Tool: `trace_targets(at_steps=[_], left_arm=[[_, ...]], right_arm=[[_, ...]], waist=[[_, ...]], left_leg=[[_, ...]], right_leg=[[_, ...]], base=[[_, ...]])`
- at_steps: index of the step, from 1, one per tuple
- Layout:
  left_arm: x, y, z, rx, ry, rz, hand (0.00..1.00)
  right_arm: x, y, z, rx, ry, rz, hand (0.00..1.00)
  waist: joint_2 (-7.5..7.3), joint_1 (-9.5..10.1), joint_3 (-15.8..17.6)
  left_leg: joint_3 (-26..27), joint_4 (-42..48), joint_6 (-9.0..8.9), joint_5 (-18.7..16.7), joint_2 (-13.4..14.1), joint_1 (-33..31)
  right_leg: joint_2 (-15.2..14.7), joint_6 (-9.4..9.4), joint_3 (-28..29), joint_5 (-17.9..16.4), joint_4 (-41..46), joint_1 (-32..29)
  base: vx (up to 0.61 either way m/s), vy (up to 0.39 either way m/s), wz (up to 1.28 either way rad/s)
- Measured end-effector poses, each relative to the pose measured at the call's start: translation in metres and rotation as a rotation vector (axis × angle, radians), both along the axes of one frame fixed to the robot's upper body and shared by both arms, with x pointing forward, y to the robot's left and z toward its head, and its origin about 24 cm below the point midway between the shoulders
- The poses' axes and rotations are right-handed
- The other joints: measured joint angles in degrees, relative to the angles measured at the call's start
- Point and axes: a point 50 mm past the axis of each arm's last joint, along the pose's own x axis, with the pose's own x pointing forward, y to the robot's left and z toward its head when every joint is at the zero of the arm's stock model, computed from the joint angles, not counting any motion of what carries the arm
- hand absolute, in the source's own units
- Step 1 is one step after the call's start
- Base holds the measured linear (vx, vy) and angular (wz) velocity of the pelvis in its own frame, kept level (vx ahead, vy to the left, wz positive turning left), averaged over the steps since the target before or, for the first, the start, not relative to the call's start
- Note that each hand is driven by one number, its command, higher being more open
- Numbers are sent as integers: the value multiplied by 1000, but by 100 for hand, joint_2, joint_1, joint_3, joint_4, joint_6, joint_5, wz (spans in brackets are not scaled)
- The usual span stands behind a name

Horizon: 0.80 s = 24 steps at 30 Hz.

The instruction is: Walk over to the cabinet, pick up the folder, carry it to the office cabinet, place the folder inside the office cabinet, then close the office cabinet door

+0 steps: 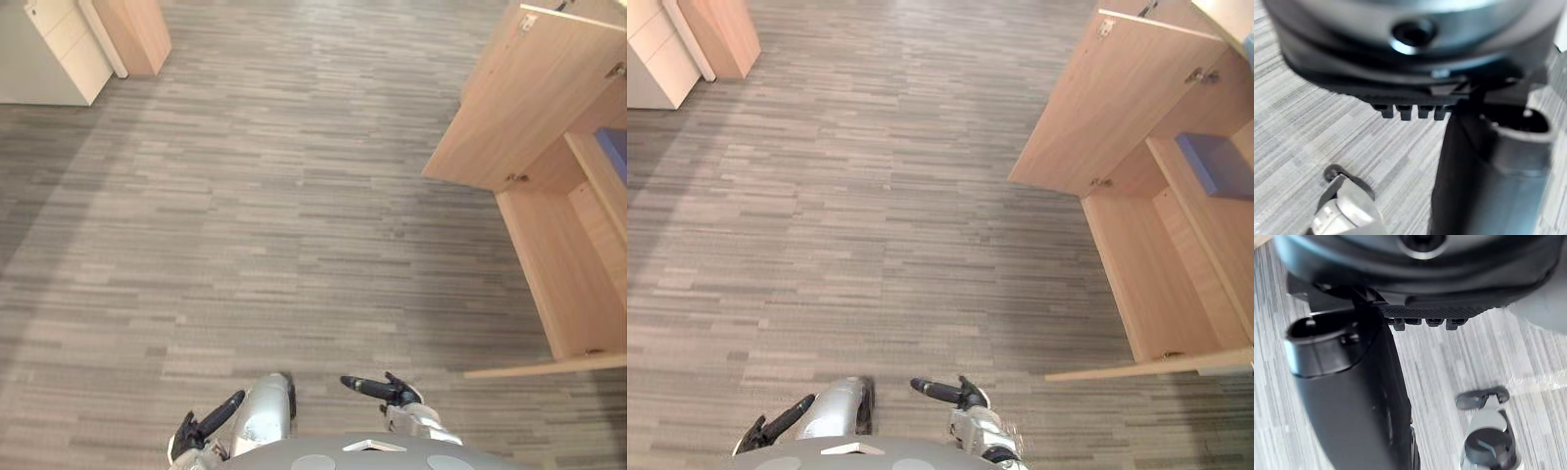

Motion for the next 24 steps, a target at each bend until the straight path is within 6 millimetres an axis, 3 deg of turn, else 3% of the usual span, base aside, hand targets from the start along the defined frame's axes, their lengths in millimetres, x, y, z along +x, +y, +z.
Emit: trace_targets(at_steps=[2, 3, 5, 7, 10, 11, 12, 14, 16, 17, 18, 21, 22, 23, 24], left_arm=[[-9, -4, -3, -25, 27, 23, 100], [-12, -5, -4, -31, 36, 23, 100], [-14, -10, -5, -54, 41, 19, 100], [-11, -11, -5, -61, 27, 12, 100], [2, -13, -4, -66, -2, -53, 100], [9, -15, -4, -70, -14, -67, 100], [11, -17, -4, -76, -15, -83, 100], [13, -16, -4, -71, -20, -86, 100], [15, -7, -2, -49, -23, -94, 100], [18, -13, -3, -62, -17, -98, 100], [24, -18, -4, -77, -24, -106, 100], [33, -28, -4, -102, -41, -111, 100], [36, -29, -4, -115, -44, -96, 100], [38, -26, -3, -105, -56, -95, 100], [39, -23, -2, -100, -63, -101, 100]], right_arm=[[9, 0, 3, 5, -33, 4, 100], [13, 0, 4, 5, -41, 1, 100], [18, 0, 6, 6, -51, 3, 100], [22, 0, 7, 6, -60, 2, 100], [36, -2, 13, -1, -99, -13, 100], [39, -3, 14, -3, -107, -22, 100], [44, -2, 17, -3, -123, -23, 100], [42, -3, 16, -1, -123, -25, 100], [36, -3, 14, 7, -109, -34, 100], [36, -9, 14, 2, -111, -60, 100], [39, -11, 15, 2, -134, -84, 100], [41, -15, 16, 12, -141, -125, 100], [38, -16, 15, 19, -131, -150, 100], [32, -15, 12, 23, -109, -168, 100], [28, -17, 10, 25, -98, -187, 100]], waist=[[130, -85, 21], [181, -128, 9], [335, -198, -13], [327, -240, -31], [394, -254, -3], [435, -242, 34], [489, -233, 112], [426, -229, 158], [190, -215, 79], [314, -220, 60], [399, -300, 15], [567, -439, -24], [576, -499, -20], [556, -549, -31], [550, -547, -51]], left_leg=[[358, -534, 130, -26, -88, 776], [390, -667, 142, -18, -89, 968], [624, -1246, 145, -5, -64, 1748], [814, -1479, 112, -4, -40, 2049], [1194, -1666, -50, -70, 136, 2170], [1315, -1752, -105, -66, 196, 2238], [1496, -1822, -282, -84, 295, 2387], [1577, -1873, -430, -111, 305, 2571], [1597, -1913, -679, -218, 169, 2844], [1610, -2042, -880, -204, 266, 3014], [1588, -2101, -1102, -42, 433, 3016], [1496, -2006, -1312, 213, 926, 3175], [1398, -1414, -1289, 272, 1232, 3170], [1151, -261, -1028, 434, 1574, 2897], [980, 411, -794, 549, 1696, 2684]], right_leg=[[-257, -16, -359, 413, 1975, -870], [-331, -37, -671, 399, 2308, -1010], [-501, -480, -1981, 71, 2760, -1277], [-406, -593, -2715, -146, 2248, -1462], [-75, -604, -3640, -71, 532, -1907], [-13, -609, -3849, 106, 50, -2019], [102, -634, -3996, 508, -682, -2096], [99, -746, -4074, 788, -945, -2112], [-53, -1173, -4300, 1083, -992, -2091], [-37, -1524, -4366, 1267, -613, -2202], [108, -1513, -4375, 934, -390, -2322], [708, -1460, -4277, 467, -287, -2243], [1041, -1488, -4117, 307, -338, -2059], [1410, -1553, -3880, 241, -608, -1760], [1579, -1554, -3713, 234, -785, -1627]], base=[[411, 243, -61], [307, 167, -50], [317, 134, -48], [274, 35, -52], [235, -45, -54], [349, -142, -70], [264, -115, -54], [291, -164, -37], [403, -259, -37], [456, -306, -45], [462, -316, -46], [434, -352, -55], [493, -358, -95], [402, -283, -110], [473, -290, -135]])
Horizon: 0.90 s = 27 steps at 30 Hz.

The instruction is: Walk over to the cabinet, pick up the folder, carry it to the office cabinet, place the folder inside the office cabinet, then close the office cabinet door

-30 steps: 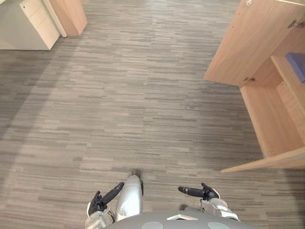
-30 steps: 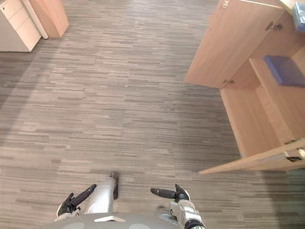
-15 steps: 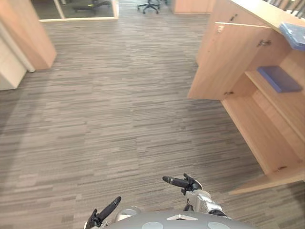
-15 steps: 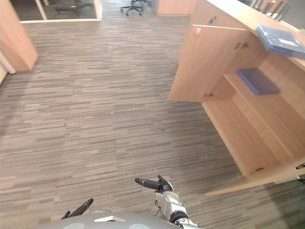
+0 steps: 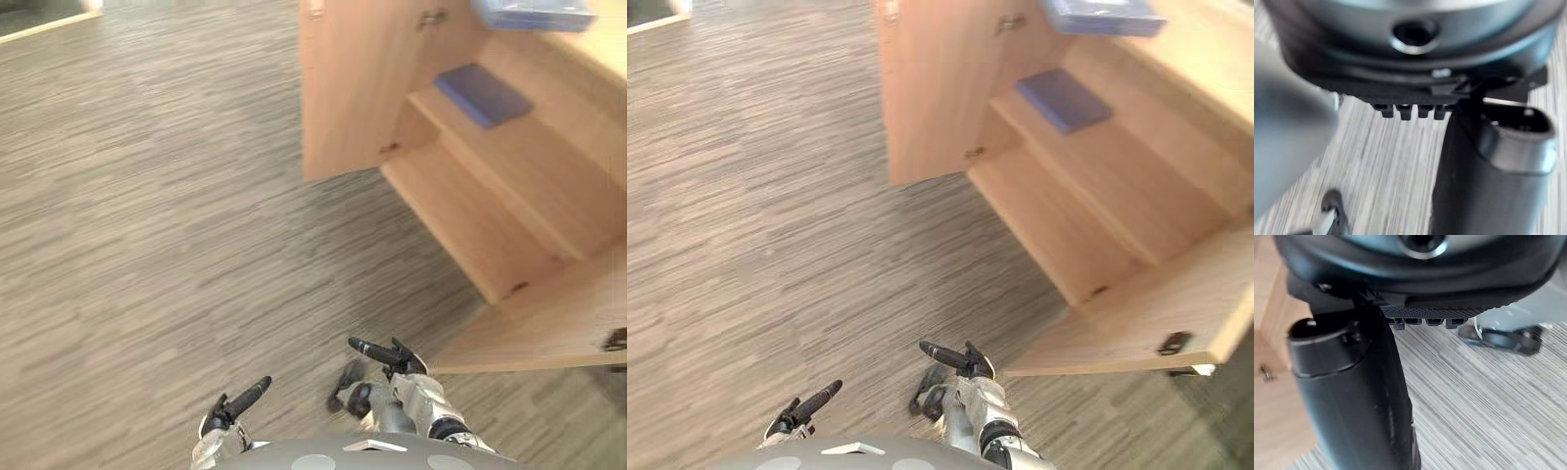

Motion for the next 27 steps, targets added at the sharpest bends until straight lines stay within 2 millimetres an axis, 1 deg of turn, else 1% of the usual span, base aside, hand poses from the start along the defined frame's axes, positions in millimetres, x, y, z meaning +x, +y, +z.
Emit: trace_targets(at_steps=[1, 2, 3, 4, 5, 6, 8, 9, 10, 11, 12, 13, 14, 15, 16, 17, 18, 19, 20, 21, 22, 23, 25, 26, 27], left_arm=[[4, 1, 2, 2, -21, -7, 100], [8, -2, 3, 0, -40, -18, 100], [10, -3, 3, 1, -45, -27, 100], [14, -2, 6, 15, -67, -37, 100], [18, 0, 7, 26, -86, -36, 100], [20, 0, 9, 32, -97, -35, 100], [23, 1, 11, 44, -111, -30, 100], [24, 1, 11, 44, -116, -31, 100], [24, -1, 11, 42, -115, -30, 100], [24, -2, 11, 41, -112, -28, 100], [24, -3, 11, 38, -112, -30, 100], [24, -3, 11, 37, -112, -29, 100], [23, -4, 10, 36, -111, -27, 100], [23, -4, 10, 35, -110, -25, 100], [21, -5, 10, 33, -106, -19, 100], [20, -5, 9, 31, -104, -14, 100], [22, -1, 10, 42, -109, -10, 100], [22, 3, 12, 56, -118, 5, 100], [21, 6, 12, 63, -122, 26, 100], [21, 7, 12, 63, -121, 28, 100], [21, 6, 12, 61, -120, 26, 100], [21, 6, 12, 61, -118, 24, 100], [20, 4, 10, 56, -110, 18, 100], [18, 2, 9, 51, -102, 16, 100], [17, 2, 9, 49, -99, 16, 100]], right_arm=[[-7, -6, -2, -11, 17, -23, 100], [-13, -14, -4, -29, 38, -39, 100], [-15, -18, -5, -29, 52, -57, 100], [-22, -25, -6, -47, 74, -69, 100], [-29, -29, -8, -58, 90, -90, 100], [-31, -31, -9, -58, 97, -104, 100], [-31, -30, -9, -59, 97, -103, 100], [-30, -27, -8, -54, 88, -103, 100], [-30, -26, -8, -52, 87, -101, 100], [-30, -25, -8, -50, 86, -99, 100], [-30, -26, -8, -53, 82, -101, 100], [-31, -26, -8, -56, 81, -97, 100], [-31, -26, -8, -60, 77, -87, 100], [-31, -25, -7, -64, 71, -74, 100], [-30, -24, -7, -68, 68, -55, 100], [-30, -23, -7, -68, 69, -44, 100], [-30, -18, -8, -58, 71, -28, 100], [-28, -9, -8, -36, 68, -14, 100], [-26, 2, -8, -5, 62, -1, 100], [-25, 6, -8, 6, 58, 3, 100], [-24, 9, -8, 21, 56, 15, 100], [-26, 9, -8, 25, 60, 9, 100], [-27, 6, -9, 35, 61, -41, 100], [-27, 3, -9, 33, 63, -62, 100], [-28, 2, -9, 28, 65, -64, 100]], waist=[[9, -1, -9], [14, -7, -4], [-2, 1, 1], [-43, 0, 28], [-87, 15, 53], [-118, 16, 66], [-167, 114, 104], [-184, 165, 129], [-169, 167, 153], [-117, 158, 181], [-105, 152, 189], [-106, 151, 194], [-103, 145, 197], [-95, 143, 195], [-74, 156, 189], [-37, 155, 167], [-121, 156, 204], [-190, 184, 211], [-267, 217, 204], [-270, 220, 203], [-262, 214, 186], [-322, 215, 115], [-293, 215, 73], [-269, 218, 35], [-265, 233, 25]], left_leg=[[-358, 1098, 168, -110, 75, -440], [-750, 1792, 109, -247, -1, -847], [-883, 1966, 42, -293, -59, -988], [-1004, 2169, 10, -396, -141, -1265], [-1038, 2267, 24, -528, -181, -1549], [-1032, 2241, 21, -582, -195, -1690], [-1157, 1983, 86, -797, -301, -2160], [-1335, 1554, 93, -883, -420, -2370], [-1437, 1306, 97, -884, -480, -2445], [-1720, 749, 95, -881, -595, -2545], [-2008, 190, 64, -846, -775, -2601], [-2146, -86, 58, -805, -864, -2604], [-2335, -458, 95, -690, -974, -2622], [-2516, -908, 101, -473, -1059, -2615], [-2568, -1287, 44, -86, -1069, -2554], [-2491, -1356, -32, 304, -1079, -2481], [-2246, -1353, 13, 636, -1142, -2398], [-2065, -1318, 103, 533, -1174, -2377], [-1855, -1131, 183, 367, -1179, -2380], [-1762, -1016, 234, 275, -1178, -2379], [-1603, -853, 321, 121, -1200, -2366], [-1444, -878, 393, 67, -1280, -2337], [-1217, -1059, 465, 67, -1428, -2264], [-1134, -1231, 544, 116, -1552, -2198], [-1113, -1350, 592, 149, -1613, -2132]], right_leg=[[285, -5, 337, 6, -305, 258], [476, 27, 622, 38, -573, 565], [543, -8, 787, 75, -661, 726], [649, -31, 1119, 90, -857, 1086], [685, -28, 1394, 101, -1021, 1436], [685, -28, 1537, 101, -1063, 1585], [652, 1, 2108, 83, -1111, 1924], [600, 61, 2411, 48, -1174, 2084], [584, 101, 2560, 23, -1178, 2152], [507, 198, 2781, -51, -1176, 2278], [388, 313, 2999, -126, -1164, 2370], [319, 369, 3109, -179, -1161, 2427], [217, 452, 3261, -257, -1152, 2507], [88, 585, 3420, -367, -1105, 2564], [-23, 737, 3581, -533, -955, 2551], [-72, 839, 3666, -616, -859, 2540], [-247, 961, 3748, -690, -747, 2502], [-350, 1075, 3737, -612, -715, 2454], [-442, 1137, 3731, -507, -712, 2395], [-477, 1148, 3735, -448, -739, 2385], [-570, 1207, 3782, -344, -814, 2402], [-681, 1302, 3844, -275, -910, 2391], [-890, 1393, 3924, -143, -1028, 2311], [-1010, 1460, 3964, -59, -1073, 2259], [-1078, 1486, 3975, -35, -1072, 2242]], base=[[419, -198, -146], [434, -167, -145], [442, -116, -134], [441, -58, -126], [430, -40, -119], [399, 1, -130], [341, 79, -153], [308, 159, -142], [349, 247, -137], [250, 278, -105], [236, 303, -95], [187, 276, -72], [251, 381, -62], [318, 468, -73], [326, 471, -67], [295, 409, -68], [285, 377, -64], [323, 419, -85], [201, 253, -74], [168, 241, -75], [145, 270, -59], [167, 317, -54], [103, 243, -46], [68, 189, -39], [53, 162, -23]])
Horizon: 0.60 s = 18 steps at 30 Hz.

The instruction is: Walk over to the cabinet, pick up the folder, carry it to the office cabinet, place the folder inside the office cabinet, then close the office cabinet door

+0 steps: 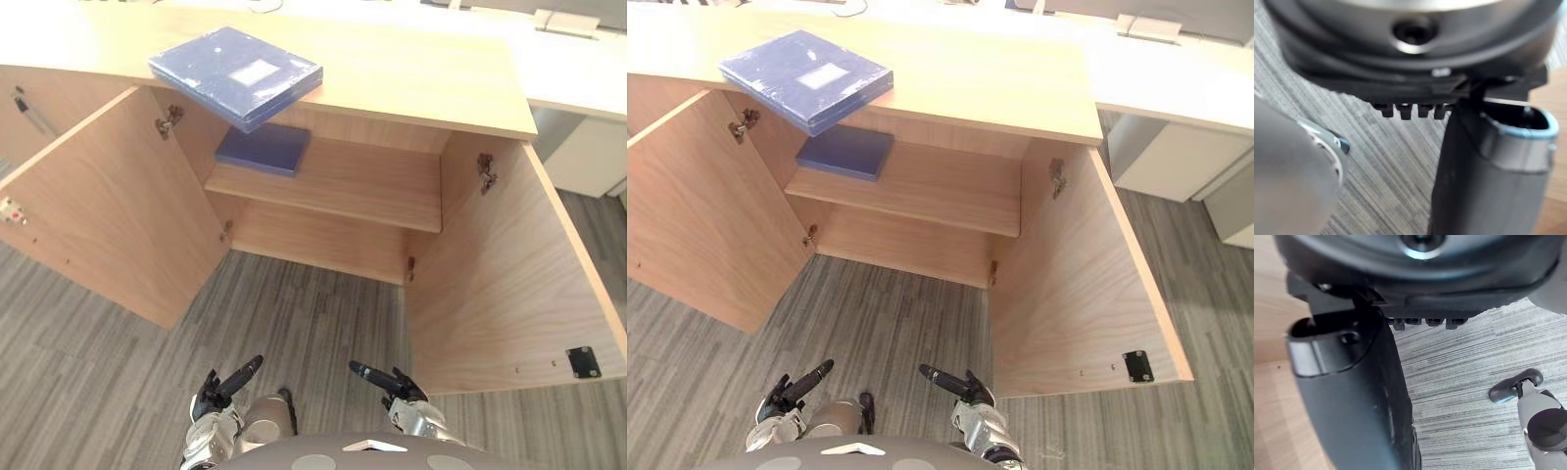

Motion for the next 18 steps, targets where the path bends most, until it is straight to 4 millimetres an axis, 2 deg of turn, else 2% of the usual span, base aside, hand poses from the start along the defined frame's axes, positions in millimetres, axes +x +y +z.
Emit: trace_targets(at_steps=[2, 4, 6, 7, 9, 11, 12, 15, 17, 18], left_arm=[[-2, 0, -1, 0, 7, -7, 100], [-3, -1, -1, -1, 9, -8, 100], [-5, -7, -2, -15, 15, -21, 100], [-7, -9, -3, -20, 18, -25, 100], [-15, -3, -4, -2, 40, -28, 100], [-20, -2, -4, 11, 56, -41, 100], [-20, -2, -4, 12, 56, -46, 100], [-19, -4, -5, 7, 59, -52, 100], [-15, -5, -5, 4, 56, -52, 100], [-15, -5, -5, 4, 56, -50, 100]], right_arm=[[-6, -4, -2, -15, 17, 0, 100], [-9, -8, -2, -20, 22, -5, 100], [-10, -16, -2, -57, 28, 27, 100], [-9, -19, -1, -63, 23, 28, 100], [-7, -19, 1, -62, 6, 32, 100], [-5, -17, 1, -62, -6, 38, 100], [-2, -13, 2, -63, -14, 74, 100], [2, -8, 3, -68, -22, 121, 100], [5, -4, 3, -69, -28, 152, 100], [5, -3, 3, -69, -28, 168, 100]], waist=[[-17, -1, -143], [5, 14, -178], [135, 60, -226], [127, 43, -221], [39, -60, -242], [30, -86, -255], [29, -85, -247], [66, -100, -216], [93, -102, -147], [82, -102, -139]], left_leg=[[32, -373, 157, 104, -276, 180], [32, -644, 237, 168, -431, 396], [40, -1054, 229, 168, -569, 783], [49, -1122, 229, 168, -623, 870], [108, -1298, 253, 161, -895, 1187], [129, -1466, 396, 249, -953, 1446], [89, -1532, 412, 258, -914, 1503], [-22, -1534, 445, 242, -766, 1507], [-273, -1467, 413, 53, -557, 1618], [-337, -1446, 391, 30, -527, 1643]], right_leg=[[-230, 73, -32, 48, 34, -21], [-363, 73, -76, 48, 278, -62], [-412, 108, -128, -1, 1522, -548], [-465, 120, -186, -20, 1984, -739], [-850, 19, -520, 128, 3447, -1328], [-1005, -44, -945, 10, 3752, -1389], [-914, -66, -1267, -304, 3642, -1506], [-569, -90, -1545, -567, 3102, -1631], [-271, -147, -1772, -565, 2204, -1637], [-245, -132, -1780, -533, 1982, -1624]], base=[[37, 149, -2], [32, 168, 1], [32, 205, -14], [39, 176, -8], [60, 152, 3], [115, 108, -1], [123, 65, -5], [67, -37, 13], [75, -123, 51], [69, -114, 48]])
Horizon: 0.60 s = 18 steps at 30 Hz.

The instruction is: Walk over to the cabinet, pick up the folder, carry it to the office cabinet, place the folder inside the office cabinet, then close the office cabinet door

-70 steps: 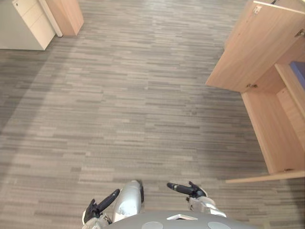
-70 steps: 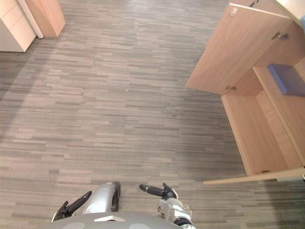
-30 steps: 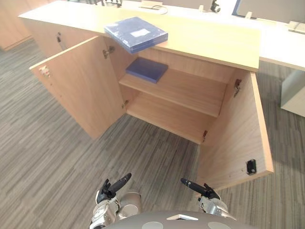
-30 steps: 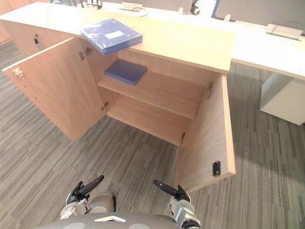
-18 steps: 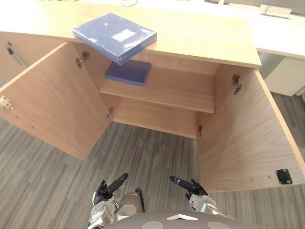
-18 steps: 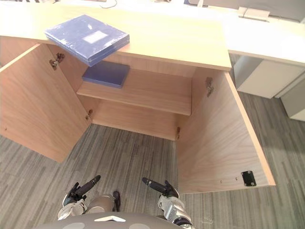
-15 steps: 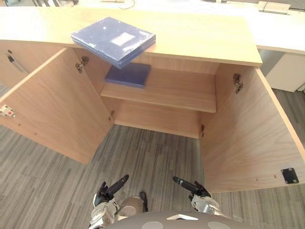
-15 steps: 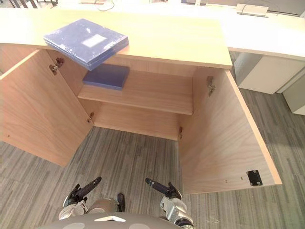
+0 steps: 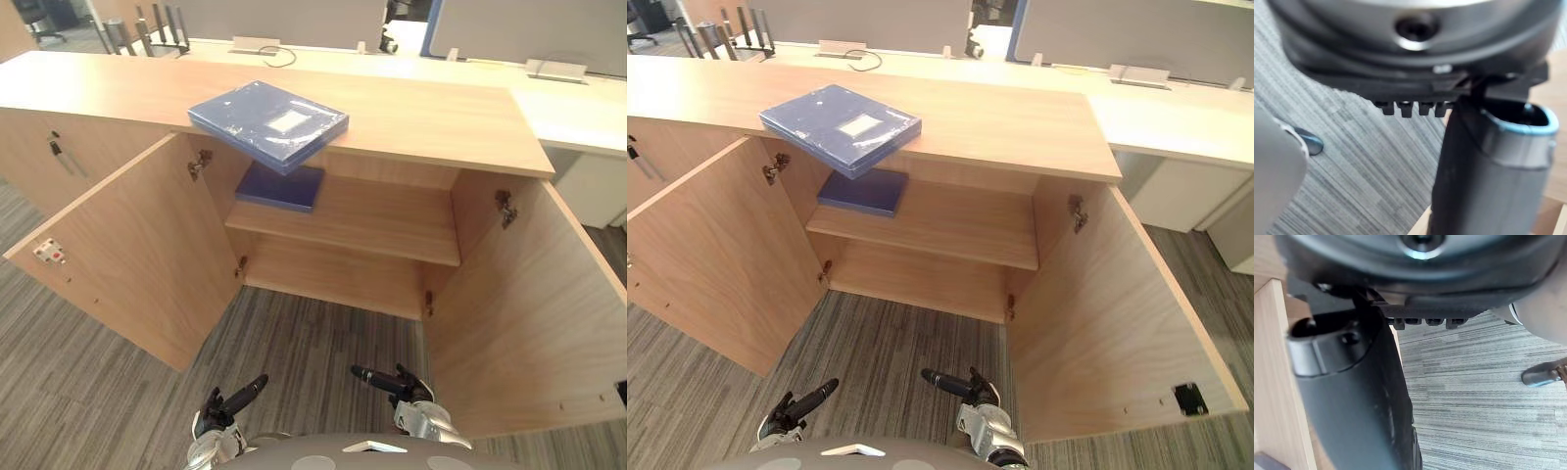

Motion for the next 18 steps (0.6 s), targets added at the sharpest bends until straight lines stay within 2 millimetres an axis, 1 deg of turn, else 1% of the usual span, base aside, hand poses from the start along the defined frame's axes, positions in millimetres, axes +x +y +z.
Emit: trace_targets(at_steps=[1, 2, 3, 4, 5, 6, 7, 8, 10, 12, 14, 18], left_arm=[[0, 1, 0, 2, -1, 6, 100], [-1, 6, 1, 11, -4, 27, 100], [-1, 8, 1, 15, -4, 33, 100], [-2, 9, 1, 20, -1, 33, 100], [-3, 4, 0, 6, 7, 28, 100], [-2, 2, -1, 2, 8, 22, 100], [-1, -1, -1, 1, 6, 11, 100], [-1, -2, -1, 1, 7, 4, 100], [0, -2, -1, 1, 7, -1, 100], [3, -3, 0, 0, 3, -12, 100], [7, -3, 0, 13, 3, -61, 100], [16, -4, 3, 43, -7, -174, 100]], right_arm=[[0, 2, 0, 0, 1, 13, 100], [-1, 7, -1, 3, 11, 51, 100], [-2, 9, -1, 5, 13, 63, 100], [-2, 12, -2, 9, 17, 80, 100], [-4, 10, -3, 4, 28, 81, 100], [-5, 8, -3, 1, 33, 81, 100], [-3, 7, -3, -4, 31, 84, 100], [-1, 7, -2, -5, 25, 88, 100], [-1, 8, -2, -3, 26, 97, 100], [-2, 8, -2, -4, 30, 94, 100], [-3, 6, -3, -4, 38, 78, 100], [-6, 3, -4, -6, 48, 56, 100]], waist=[[-25, 0, 10], [-151, -1, 25], [-218, 1, 29], [-354, 6, 25], [-230, 11, -39], [-189, 16, -41], [-107, 14, -45], [-78, 20, -48], [-72, 15, -53], [-26, 13, -81], [-35, 13, -82], [-102, -11, -115]], left_leg=[[-62, 40, -48, -41, 18, 8], [-224, 193, -168, -165, 14, 17], [-291, 268, -210, -216, -1, 10], [-512, 392, -323, -297, 25, 11], [-665, 398, -399, -315, 153, -26], [-718, 374, -464, -324, 217, -23], [-831, 244, -544, -288, 356, -13], [-898, 111, -617, -248, 465, 11], [-967, 12, -679, -227, 619, 23], [-1013, -110, -736, -251, 812, 27], [-1070, -195, -758, -264, 872, 84], [-1250, -117, -791, -289, 800, 22]], right_leg=[[4, -5, 13, 70, -213, 12], [-48, -44, 55, 384, -666, 13], [-65, -60, 61, 568, -803, 23], [-65, -52, -8, 920, -768, 121], [31, -121, -179, 824, -773, 158], [75, -137, -247, 764, -774, 153], [189, -197, -397, 643, -775, 156], [312, -262, -490, 581, -788, 183], [465, -323, -603, 539, -872, 236], [681, -363, -691, 533, -1059, 322], [773, -377, -720, 543, -1255, 455], [773, -317, -743, 578, -1523, 617]], base=[[137, -202, 50], [160, -236, 49], [227, -339, 68], [222, -316, 65], [230, -312, 63], [222, -275, 51], [289, -290, 39], [239, -232, 34], [216, -174, 18], [278, -159, 11], [242, -31, 9], [118, 25, 17]])
